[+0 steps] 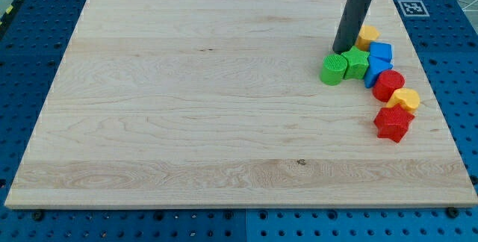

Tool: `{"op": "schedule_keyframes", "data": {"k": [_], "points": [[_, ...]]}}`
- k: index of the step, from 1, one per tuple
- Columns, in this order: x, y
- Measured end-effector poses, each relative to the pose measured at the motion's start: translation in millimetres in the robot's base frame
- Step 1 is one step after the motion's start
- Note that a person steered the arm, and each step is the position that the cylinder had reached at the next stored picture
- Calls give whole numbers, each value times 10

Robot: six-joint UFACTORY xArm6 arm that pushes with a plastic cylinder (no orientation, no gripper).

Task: Point your arm at the yellow hexagon

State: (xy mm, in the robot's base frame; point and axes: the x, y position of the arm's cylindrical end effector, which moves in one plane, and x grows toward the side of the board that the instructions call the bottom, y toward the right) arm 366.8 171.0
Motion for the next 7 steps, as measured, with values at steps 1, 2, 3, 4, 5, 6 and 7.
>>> {"op": "schedule_keyframes", "data": {"k": [1, 2, 3, 4, 5, 6, 7], "points": [[78, -25], [178, -25], [196, -25], [73, -150], [-75, -335], [-76, -472], [84, -765]]}}
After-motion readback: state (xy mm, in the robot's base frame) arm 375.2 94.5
